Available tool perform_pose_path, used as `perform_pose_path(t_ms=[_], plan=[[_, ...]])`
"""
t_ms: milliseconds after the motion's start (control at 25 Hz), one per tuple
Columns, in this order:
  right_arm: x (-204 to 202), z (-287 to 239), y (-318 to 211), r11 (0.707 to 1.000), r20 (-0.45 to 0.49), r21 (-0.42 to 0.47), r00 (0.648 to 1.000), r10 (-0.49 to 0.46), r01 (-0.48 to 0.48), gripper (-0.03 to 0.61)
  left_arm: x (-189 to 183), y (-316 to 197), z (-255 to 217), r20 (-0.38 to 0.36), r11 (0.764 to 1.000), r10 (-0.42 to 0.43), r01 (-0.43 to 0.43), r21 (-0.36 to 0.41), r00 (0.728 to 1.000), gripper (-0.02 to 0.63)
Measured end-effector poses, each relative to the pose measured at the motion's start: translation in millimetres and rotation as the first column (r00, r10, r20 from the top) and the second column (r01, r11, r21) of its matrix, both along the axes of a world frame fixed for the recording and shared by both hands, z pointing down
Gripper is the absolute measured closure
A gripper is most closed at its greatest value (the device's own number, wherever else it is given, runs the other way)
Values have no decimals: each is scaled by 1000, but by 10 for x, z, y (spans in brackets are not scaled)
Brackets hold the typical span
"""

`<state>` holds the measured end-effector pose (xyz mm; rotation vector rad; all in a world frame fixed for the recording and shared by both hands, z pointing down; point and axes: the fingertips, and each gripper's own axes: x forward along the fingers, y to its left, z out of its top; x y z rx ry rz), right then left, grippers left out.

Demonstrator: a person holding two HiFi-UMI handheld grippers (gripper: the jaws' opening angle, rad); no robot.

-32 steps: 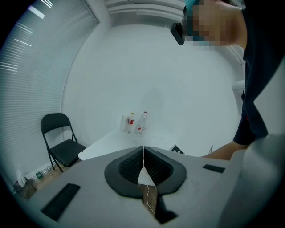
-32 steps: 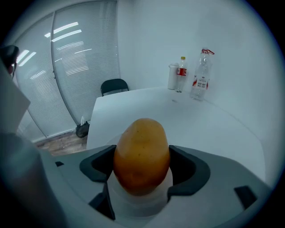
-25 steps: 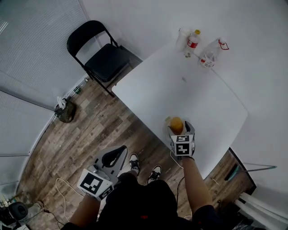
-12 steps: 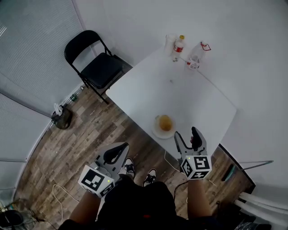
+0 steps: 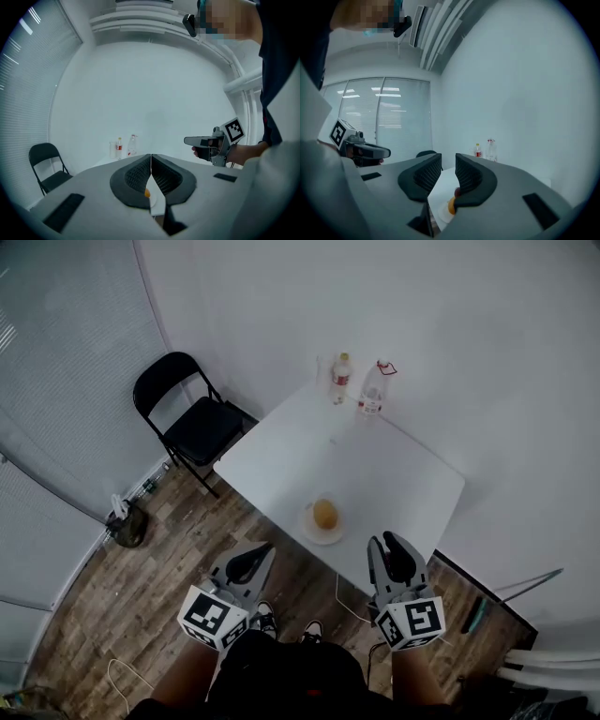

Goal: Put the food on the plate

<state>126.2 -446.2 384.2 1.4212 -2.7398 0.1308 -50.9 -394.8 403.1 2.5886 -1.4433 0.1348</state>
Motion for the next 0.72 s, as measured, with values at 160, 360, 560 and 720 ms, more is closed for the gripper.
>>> perform_pose_path(t_ms=[160,360,560,720], plan=[[51,-364,141,995,2,85,999,43,-43,536,55,35,-258,7,998,15,-15,57,1000,591],[85,-542,207,991,-9,118,998,66,-65,555,56,59,-515,-3,992,26,-26,122,1000,591],[33,-593,215,991,-12,123,999,53,-51,555,47,69,-496,-8,992,39,-38,118,999,591],[-29,-561,211,992,-23,116,999,47,-44,555,24,66,-515,-15,991,49,-47,125,999,591]])
